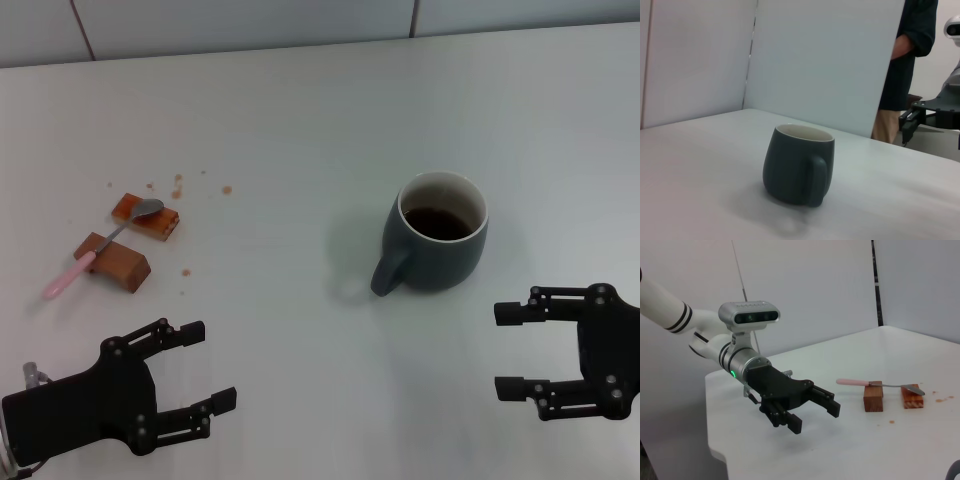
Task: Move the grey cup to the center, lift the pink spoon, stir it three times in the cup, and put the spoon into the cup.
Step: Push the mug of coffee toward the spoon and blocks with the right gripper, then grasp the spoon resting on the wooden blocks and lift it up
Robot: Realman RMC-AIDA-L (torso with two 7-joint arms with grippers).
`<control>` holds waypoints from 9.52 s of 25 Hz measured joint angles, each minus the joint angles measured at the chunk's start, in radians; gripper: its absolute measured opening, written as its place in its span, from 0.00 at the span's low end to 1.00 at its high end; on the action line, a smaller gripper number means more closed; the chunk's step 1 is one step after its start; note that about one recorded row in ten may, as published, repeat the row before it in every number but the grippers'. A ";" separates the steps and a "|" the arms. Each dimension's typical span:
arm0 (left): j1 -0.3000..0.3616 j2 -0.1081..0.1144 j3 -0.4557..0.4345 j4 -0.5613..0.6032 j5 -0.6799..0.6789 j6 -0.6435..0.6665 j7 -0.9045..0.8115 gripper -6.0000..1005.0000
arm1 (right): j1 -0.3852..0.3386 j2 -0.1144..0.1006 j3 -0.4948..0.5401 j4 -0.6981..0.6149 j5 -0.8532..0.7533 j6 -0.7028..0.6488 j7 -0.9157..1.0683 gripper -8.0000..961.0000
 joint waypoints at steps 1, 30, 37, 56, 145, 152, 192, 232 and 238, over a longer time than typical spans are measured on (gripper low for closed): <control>0.000 0.000 0.000 0.000 0.000 0.001 0.000 0.86 | 0.000 0.000 0.000 0.000 0.000 -0.001 0.000 0.77; -0.017 0.001 0.000 -0.009 -0.003 0.009 -0.012 0.85 | -0.038 -0.003 0.142 0.541 0.605 0.362 -0.668 0.32; -0.024 0.002 0.000 -0.009 -0.004 0.009 -0.019 0.85 | 0.063 -0.003 0.142 0.723 0.607 0.494 -0.908 0.18; -0.044 0.000 0.000 -0.010 0.000 0.001 -0.030 0.85 | 0.245 -0.002 0.131 0.958 0.601 0.651 -1.091 0.01; 0.002 0.009 -0.223 -0.075 -0.129 0.187 -0.077 0.84 | 0.139 -0.006 0.265 0.653 -0.004 0.182 -0.491 0.83; 0.009 0.017 -0.489 -0.096 -0.174 0.207 -0.443 0.85 | 0.146 -0.006 0.259 0.652 -0.008 0.203 -0.490 0.83; 0.067 0.015 -0.612 -0.116 -0.053 -0.181 -0.998 0.85 | 0.167 -0.005 0.233 0.650 -0.025 0.237 -0.448 0.83; 0.046 0.012 -0.549 -0.207 -0.049 -0.219 -0.992 0.85 | 0.168 -0.006 0.233 0.643 -0.025 0.229 -0.448 0.83; 0.041 0.012 -0.546 -0.207 -0.049 -0.221 -0.994 0.85 | 0.168 -0.005 0.233 0.643 -0.025 0.226 -0.448 0.83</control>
